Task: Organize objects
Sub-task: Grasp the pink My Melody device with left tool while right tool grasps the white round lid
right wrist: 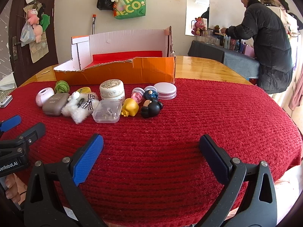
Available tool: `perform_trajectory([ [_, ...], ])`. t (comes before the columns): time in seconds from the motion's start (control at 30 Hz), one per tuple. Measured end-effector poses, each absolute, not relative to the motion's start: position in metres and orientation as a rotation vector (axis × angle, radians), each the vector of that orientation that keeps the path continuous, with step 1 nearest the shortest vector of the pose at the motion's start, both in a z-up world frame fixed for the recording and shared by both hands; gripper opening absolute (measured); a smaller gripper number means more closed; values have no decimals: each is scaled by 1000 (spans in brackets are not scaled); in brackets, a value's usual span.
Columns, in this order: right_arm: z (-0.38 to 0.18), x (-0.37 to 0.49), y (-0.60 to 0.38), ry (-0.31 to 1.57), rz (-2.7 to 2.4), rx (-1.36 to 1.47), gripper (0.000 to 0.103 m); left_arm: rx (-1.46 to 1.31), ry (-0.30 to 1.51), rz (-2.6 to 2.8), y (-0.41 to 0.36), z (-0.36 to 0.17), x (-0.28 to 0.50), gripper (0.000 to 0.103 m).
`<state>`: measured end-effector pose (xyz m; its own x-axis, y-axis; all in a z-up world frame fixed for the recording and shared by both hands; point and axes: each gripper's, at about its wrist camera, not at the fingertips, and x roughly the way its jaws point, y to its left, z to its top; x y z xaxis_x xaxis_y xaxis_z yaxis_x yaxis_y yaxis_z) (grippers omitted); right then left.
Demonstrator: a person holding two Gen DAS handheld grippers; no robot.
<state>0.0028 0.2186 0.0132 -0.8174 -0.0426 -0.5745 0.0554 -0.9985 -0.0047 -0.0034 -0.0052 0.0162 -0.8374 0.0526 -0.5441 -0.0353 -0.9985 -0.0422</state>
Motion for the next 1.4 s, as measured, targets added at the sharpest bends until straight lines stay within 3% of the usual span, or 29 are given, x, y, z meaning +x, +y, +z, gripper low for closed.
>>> perform_trajectory([
  [0.67,60,-28,226,100,-2953,895,103,-948,-61,2859,-26,55,-40,103],
  [1.1,59,-109,253,52,-2820,1217,103,-1137,-49,2669,-60,52,-88,103],
  [1.4,39,-129,260,10,-2756,1367,103,-1226,-16,2555,-57,31,-105,91],
])
